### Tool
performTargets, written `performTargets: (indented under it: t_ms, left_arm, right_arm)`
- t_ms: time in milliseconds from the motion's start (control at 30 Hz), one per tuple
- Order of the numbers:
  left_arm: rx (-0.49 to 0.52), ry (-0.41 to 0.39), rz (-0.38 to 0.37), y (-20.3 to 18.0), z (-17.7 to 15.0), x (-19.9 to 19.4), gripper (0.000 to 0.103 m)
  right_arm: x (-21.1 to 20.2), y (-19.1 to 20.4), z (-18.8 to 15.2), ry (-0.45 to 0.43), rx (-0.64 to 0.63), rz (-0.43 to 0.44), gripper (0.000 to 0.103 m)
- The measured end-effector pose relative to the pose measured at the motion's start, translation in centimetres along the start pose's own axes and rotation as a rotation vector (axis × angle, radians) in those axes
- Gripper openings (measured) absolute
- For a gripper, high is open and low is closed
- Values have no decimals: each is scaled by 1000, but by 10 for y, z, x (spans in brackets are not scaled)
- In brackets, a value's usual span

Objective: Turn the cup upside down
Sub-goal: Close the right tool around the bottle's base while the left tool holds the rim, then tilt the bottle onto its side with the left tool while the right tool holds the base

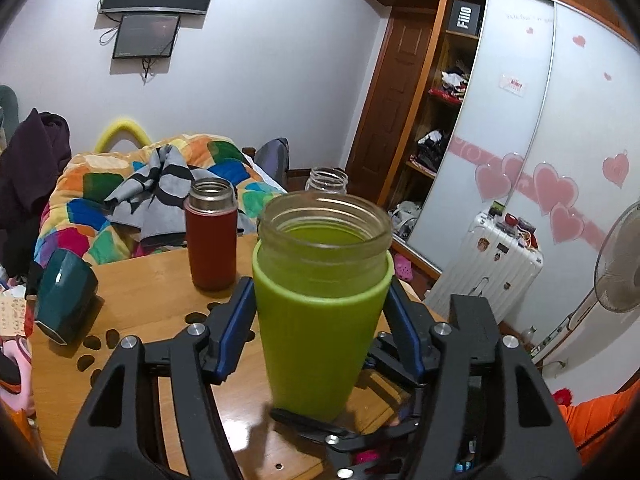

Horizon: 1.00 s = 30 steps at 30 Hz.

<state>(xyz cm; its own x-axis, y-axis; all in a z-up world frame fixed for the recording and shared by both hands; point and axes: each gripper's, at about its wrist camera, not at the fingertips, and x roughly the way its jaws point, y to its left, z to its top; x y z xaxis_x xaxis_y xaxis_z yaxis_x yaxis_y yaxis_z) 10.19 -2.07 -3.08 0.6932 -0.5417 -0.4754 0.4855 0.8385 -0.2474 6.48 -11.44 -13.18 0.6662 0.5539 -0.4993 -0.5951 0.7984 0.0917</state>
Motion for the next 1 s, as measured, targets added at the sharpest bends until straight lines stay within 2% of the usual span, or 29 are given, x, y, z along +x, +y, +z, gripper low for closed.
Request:
performTargets:
  t_ms: [333, 533, 833, 1000]
  left_arm:
    - [-124, -16, -34, 32, -4, -11, 65]
    - [-207, -2, -25, 57, -14, -4, 71]
    - [-482, 14, -124, 118, -40, 13, 74]
    - [-599, 39, -170, 141, -55, 23, 75]
  right_arm:
    - [-11, 6, 8, 76, -93, 30, 63]
    - [-9, 8, 15, 128, -131, 51, 63]
    - [2, 16, 21, 159, -197, 44, 63]
    - [8, 16, 23, 168, -206, 50, 63]
